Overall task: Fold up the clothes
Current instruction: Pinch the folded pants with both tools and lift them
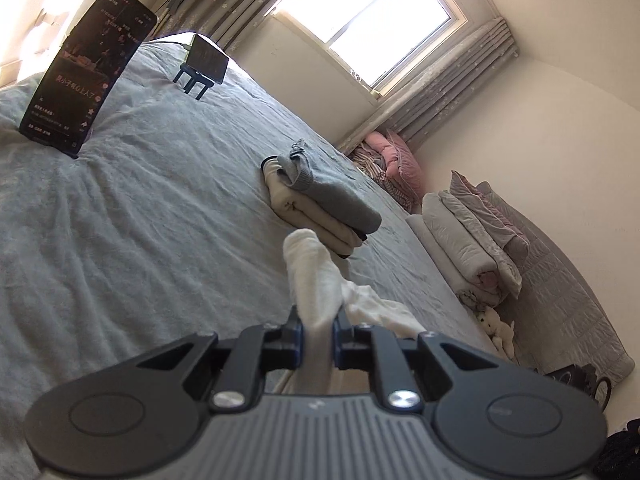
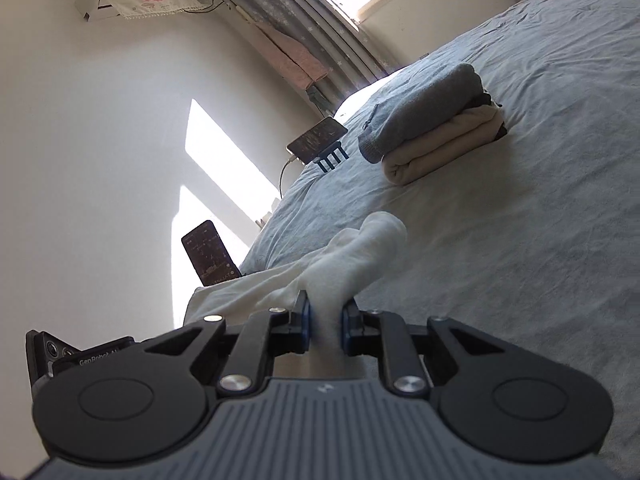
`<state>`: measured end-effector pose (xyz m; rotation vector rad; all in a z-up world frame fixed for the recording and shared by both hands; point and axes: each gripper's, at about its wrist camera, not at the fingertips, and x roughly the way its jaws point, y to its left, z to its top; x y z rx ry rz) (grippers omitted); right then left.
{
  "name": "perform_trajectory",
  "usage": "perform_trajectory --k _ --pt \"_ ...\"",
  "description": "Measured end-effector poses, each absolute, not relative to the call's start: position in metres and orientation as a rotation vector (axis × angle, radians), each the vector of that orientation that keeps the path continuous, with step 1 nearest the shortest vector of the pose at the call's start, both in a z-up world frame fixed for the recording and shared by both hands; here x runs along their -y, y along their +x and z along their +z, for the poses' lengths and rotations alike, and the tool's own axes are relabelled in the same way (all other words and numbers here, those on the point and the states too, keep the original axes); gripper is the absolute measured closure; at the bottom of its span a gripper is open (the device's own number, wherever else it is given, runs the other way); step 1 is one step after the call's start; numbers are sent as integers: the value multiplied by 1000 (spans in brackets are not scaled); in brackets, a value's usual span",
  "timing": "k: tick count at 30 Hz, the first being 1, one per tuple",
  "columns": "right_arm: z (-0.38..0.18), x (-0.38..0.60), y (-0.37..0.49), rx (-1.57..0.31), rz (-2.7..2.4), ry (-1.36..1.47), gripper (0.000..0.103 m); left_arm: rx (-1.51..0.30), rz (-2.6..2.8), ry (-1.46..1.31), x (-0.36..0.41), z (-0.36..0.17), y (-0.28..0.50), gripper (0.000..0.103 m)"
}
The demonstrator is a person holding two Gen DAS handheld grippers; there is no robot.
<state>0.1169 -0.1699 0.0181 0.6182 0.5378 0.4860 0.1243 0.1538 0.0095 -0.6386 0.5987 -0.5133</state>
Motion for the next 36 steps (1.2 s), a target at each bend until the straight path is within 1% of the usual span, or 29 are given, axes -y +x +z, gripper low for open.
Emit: perform_trajectory --k 11,21,27,32,36 --pt "66 237 207 -422 463 587 85 -490 -586 -626 -76 46 223 90" --pt "88 268 309 -370 437 595 85 -419 -586 -610 -35 76 332 90" --pt "86 270 362 -376 425 612 86 -423 -533 -631 -35 70 390 90" --pt "79 262 396 -382 422 626 86 -487 -480 -683 -44 56 438 90" --pt "61 257 412 -415 390 621 85 -549 -426 -655 -41 34 462 89"
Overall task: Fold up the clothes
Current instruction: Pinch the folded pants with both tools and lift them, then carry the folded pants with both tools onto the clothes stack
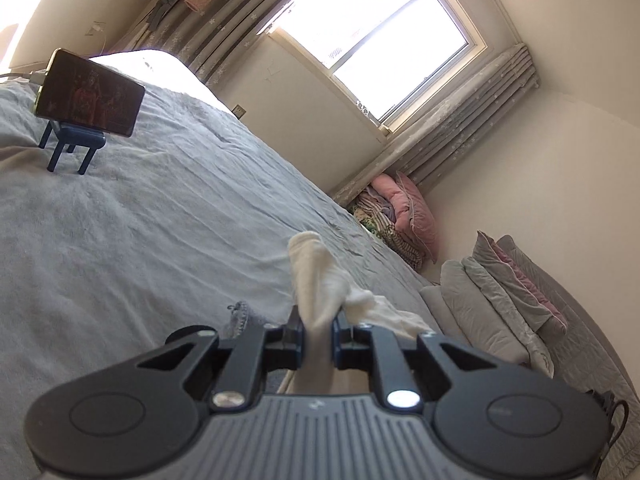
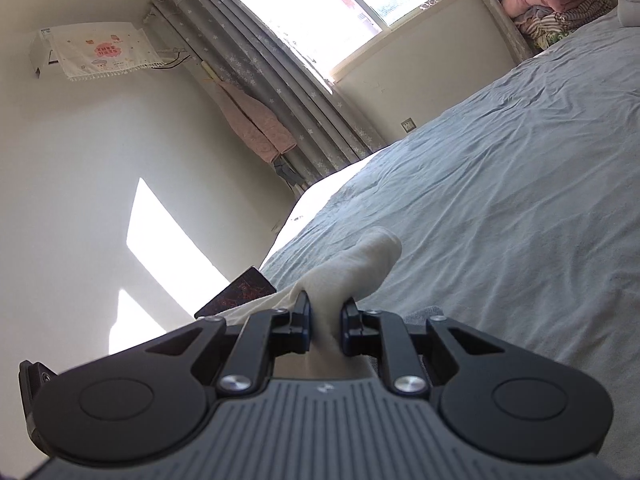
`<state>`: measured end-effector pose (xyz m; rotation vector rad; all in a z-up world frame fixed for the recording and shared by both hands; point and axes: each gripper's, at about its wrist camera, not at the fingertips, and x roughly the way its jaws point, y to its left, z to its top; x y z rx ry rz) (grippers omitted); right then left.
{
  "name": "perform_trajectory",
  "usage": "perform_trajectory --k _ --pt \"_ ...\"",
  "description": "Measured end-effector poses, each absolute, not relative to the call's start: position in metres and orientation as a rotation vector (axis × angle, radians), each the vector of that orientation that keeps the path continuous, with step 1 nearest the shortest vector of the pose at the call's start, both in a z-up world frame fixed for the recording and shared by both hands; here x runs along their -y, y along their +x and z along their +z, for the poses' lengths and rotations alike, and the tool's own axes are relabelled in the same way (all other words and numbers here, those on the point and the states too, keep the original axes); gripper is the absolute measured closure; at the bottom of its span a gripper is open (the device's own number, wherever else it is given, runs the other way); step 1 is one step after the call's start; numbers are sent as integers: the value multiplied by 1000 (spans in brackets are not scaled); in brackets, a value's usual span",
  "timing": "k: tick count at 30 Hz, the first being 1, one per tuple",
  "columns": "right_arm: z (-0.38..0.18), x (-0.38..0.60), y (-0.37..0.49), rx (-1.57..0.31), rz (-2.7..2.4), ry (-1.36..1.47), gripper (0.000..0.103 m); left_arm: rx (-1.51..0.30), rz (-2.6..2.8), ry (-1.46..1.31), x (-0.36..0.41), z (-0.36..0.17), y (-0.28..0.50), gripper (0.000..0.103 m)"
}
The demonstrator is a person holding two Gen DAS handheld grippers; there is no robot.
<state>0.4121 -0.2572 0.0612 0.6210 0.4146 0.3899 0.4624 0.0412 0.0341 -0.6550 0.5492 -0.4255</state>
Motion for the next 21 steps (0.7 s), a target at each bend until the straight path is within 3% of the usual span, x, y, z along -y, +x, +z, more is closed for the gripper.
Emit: perform_trajectory --k 3,5,6,7,15,21 --pt "46 253 412 -435 319 567 81 -565 -371 -591 -37 15 465 80" --pt "43 255 408 -435 279 529 75 -544 -341 -558 -38 8 462 61" --pt "44 257 405 -425 260 513 67 -534 -335 -548 -40 7 461 59" --pt "44 259 401 -415 240 497 63 -520 -327 -534 -41 9 459 59" --pt "76 241 384 -314 273 359 63 -335 -334 -404 -29 51 446 60" --pt "61 218 389 -344 260 255 63 -402 -336 -302 0 29 455 60"
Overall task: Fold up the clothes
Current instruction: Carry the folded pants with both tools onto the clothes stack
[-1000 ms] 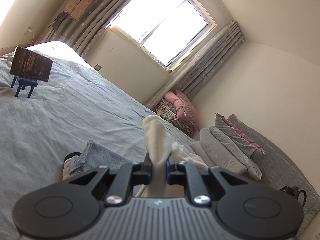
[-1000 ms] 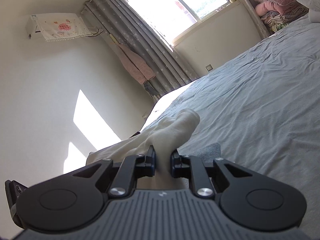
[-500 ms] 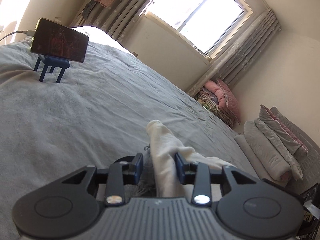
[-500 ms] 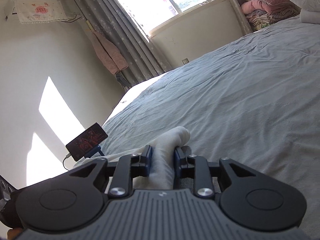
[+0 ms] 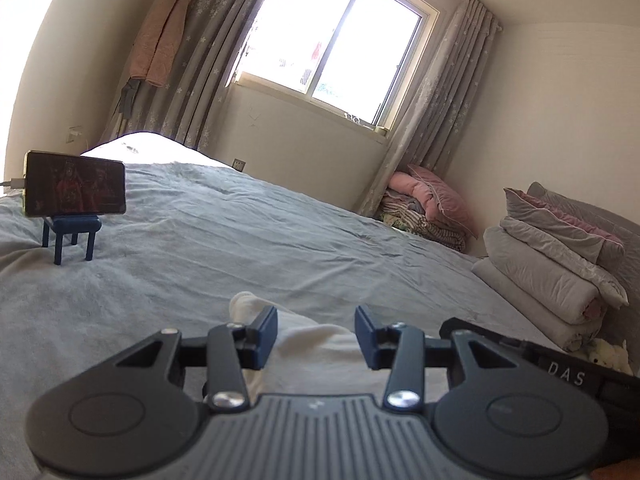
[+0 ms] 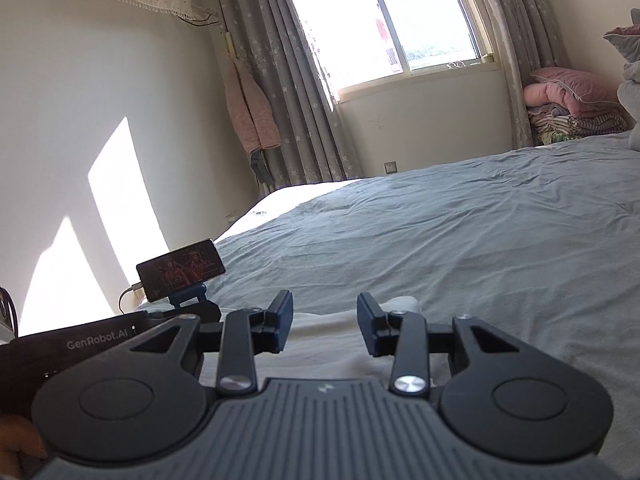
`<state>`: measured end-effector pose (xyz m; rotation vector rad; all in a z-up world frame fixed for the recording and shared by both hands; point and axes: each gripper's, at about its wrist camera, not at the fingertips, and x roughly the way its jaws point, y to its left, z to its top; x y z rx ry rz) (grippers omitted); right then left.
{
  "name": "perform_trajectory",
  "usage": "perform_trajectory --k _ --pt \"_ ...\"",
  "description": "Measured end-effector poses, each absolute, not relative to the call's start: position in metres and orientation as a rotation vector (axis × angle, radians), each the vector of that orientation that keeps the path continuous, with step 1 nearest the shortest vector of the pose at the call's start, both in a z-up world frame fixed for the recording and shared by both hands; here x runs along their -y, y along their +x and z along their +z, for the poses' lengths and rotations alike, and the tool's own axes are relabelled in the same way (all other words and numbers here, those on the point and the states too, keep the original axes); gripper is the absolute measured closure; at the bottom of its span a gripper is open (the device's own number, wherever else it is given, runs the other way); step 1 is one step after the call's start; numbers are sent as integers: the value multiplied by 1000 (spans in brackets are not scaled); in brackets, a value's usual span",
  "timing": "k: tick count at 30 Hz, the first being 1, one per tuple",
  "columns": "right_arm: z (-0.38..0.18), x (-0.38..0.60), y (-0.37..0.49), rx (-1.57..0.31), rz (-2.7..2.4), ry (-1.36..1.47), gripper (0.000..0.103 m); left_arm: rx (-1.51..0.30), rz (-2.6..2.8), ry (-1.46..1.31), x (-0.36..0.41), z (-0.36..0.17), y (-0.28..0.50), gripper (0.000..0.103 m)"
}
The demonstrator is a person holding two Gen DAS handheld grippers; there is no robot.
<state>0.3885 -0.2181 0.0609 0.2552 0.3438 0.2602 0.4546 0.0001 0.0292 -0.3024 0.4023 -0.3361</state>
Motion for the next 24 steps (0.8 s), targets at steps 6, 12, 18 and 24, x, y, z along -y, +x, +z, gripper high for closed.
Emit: perform_trajectory --k 6,12,18,24 --pt "36 240 382 -372 217 256 68 -397 -280 -239 -5 6 448 51" --pt "54 237 368 -323 238 253 66 -289 -266 -265 -4 29 422 55" --pt "50 223 364 -330 250 205 64 -319 -339 -216 15 18 404 55" --pt "39 247 359 -354 258 263 61 -290 -299 -149 4 5 390 56"
